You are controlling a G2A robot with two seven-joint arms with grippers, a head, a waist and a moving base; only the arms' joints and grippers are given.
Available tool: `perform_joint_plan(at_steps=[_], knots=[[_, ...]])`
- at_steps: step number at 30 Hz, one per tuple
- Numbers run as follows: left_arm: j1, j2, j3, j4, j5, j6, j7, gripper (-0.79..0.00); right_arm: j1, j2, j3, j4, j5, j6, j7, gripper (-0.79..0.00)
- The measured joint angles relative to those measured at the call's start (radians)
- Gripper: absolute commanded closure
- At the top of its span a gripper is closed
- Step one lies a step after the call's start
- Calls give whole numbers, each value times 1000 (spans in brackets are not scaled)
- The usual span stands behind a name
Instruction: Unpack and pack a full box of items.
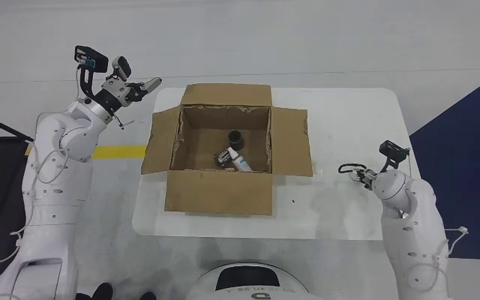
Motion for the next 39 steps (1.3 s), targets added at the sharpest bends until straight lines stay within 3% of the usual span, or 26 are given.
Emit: perform_joint_plan(at_steps=[19, 24, 26, 34, 39], knots=[[0, 0, 0, 0, 0, 0, 0, -785, 109, -2, -84, 111, -155, 40, 88, -185], [0, 0, 0, 0, 0, 0, 0, -785, 131, -3, -95, 123, -193, 35, 136, -105], [0, 0, 0, 0, 0, 0, 0, -785, 132, -4, -94, 124, -203, 26, 145, 0], [0, 0, 0, 0, 0, 0, 0, -785, 134, -18, -100, 135, -234, 5, 166, 0], [0, 0, 0, 0, 0, 0, 0, -785, 98, -34, -94, 61, -230, 35, 135, 0]])
